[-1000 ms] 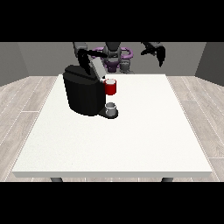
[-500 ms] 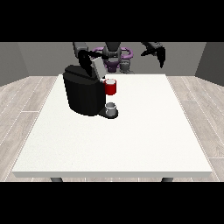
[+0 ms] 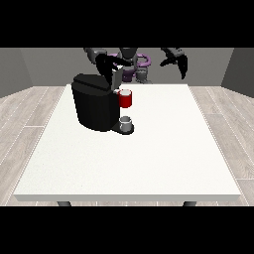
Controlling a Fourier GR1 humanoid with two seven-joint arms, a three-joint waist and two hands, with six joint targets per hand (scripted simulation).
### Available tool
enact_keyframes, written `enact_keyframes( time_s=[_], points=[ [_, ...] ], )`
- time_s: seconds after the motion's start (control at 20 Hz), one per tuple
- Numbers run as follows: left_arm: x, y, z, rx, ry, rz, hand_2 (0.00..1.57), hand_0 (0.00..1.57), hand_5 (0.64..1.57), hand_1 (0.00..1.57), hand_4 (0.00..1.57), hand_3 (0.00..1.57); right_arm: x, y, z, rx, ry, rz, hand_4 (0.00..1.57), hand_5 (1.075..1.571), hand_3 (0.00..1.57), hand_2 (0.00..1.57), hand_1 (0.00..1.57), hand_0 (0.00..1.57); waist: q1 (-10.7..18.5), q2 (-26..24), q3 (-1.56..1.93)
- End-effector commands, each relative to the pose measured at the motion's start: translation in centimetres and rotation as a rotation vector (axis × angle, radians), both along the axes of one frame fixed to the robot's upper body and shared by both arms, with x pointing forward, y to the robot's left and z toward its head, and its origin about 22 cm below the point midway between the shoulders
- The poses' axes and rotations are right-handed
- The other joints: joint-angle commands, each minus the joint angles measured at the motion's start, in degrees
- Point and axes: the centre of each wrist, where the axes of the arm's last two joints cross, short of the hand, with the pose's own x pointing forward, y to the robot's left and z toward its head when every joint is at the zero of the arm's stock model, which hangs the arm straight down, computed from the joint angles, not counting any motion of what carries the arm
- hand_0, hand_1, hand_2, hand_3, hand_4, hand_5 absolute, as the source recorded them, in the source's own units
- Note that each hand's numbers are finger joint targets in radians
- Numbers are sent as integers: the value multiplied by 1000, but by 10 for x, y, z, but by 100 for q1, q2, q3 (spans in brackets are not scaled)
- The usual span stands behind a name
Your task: Insert the coffee pod into the coffee machine and close the lid
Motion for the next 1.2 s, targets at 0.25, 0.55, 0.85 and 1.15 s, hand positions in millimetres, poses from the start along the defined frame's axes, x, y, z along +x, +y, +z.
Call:
enact_keyframes(
  time_s=[0.25,0.55,0.85,1.15],
  points=[
    [7,-6,5,30,-15,-30,0,0,1571,0,383,0,0,51,45,-93,-128,92,102,1571,0,0,0,0,457,120,-34],
    [15,-19,17,-6,-67,-103,0,0,1571,0,398,0,-6,49,79,-123,-204,48,259,1571,0,0,0,0,822,437,-34],
    [20,-40,30,23,-125,-142,0,0,1571,0,398,0,-14,39,101,-130,-216,7,102,1571,0,0,0,0,1216,704,-24],
    [28,-48,52,23,-186,-204,0,0,1571,0,429,0,-20,30,138,-174,-297,-44,0,1571,0,0,0,0,1614,1024,-29]
  ],
)
